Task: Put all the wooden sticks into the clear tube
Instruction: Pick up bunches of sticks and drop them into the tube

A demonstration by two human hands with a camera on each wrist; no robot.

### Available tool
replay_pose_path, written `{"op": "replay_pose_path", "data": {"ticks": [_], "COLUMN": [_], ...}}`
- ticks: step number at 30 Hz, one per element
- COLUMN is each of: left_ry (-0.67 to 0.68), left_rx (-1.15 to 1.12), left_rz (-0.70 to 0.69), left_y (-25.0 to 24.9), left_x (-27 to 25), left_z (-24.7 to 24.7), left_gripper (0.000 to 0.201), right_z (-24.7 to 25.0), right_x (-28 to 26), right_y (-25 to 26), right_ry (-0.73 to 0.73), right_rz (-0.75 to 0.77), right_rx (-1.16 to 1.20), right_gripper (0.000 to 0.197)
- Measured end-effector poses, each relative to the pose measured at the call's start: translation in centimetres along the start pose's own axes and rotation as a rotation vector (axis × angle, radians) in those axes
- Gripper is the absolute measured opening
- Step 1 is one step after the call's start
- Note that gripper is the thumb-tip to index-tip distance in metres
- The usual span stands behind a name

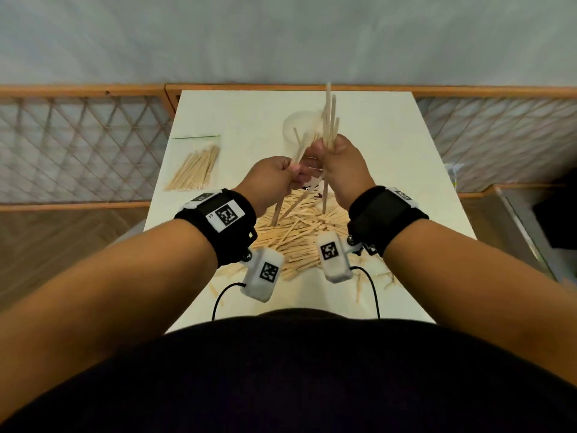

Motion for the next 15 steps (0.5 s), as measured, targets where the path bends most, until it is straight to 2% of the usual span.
{"op": "replay_pose_path", "data": {"ticks": [2, 5, 11, 15], "left_ry": [-0.021, -0.077, -0.092, -0.098], "left_rx": [-0.02, -0.005, 0.181, 0.016], "left_rz": [-0.012, -0.016, -0.031, -0.008], "left_y": [-1.1, -2.2, -3.4, -3.4], "left_x": [0.1, 0.2, 0.7, 0.8], "left_z": [-0.3, -0.2, -0.8, -1.1], "left_gripper": [0.025, 0.027, 0.034, 0.032], "right_z": [-0.6, -1.4, -2.2, -2.2], "right_x": [-0.2, -0.5, -0.5, 0.1], "right_y": [0.6, 1.3, 2.2, 2.8], "right_ry": [-0.01, -0.001, -0.052, -0.168], "right_rz": [0.006, -0.027, -0.024, 0.008], "right_rx": [0.069, 0.188, 0.271, 0.263], "right_gripper": [0.013, 0.027, 0.015, 0.014]}}
Point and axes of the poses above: each hand's wrist, its own x-axis towards the middle knuckle, its own z-axis out of the back of the hand, y = z × x, the point moved 4 cm from there along x, towards the middle knuckle, and after that the axes turned 10 degrees about x, right-handed, at the moved point
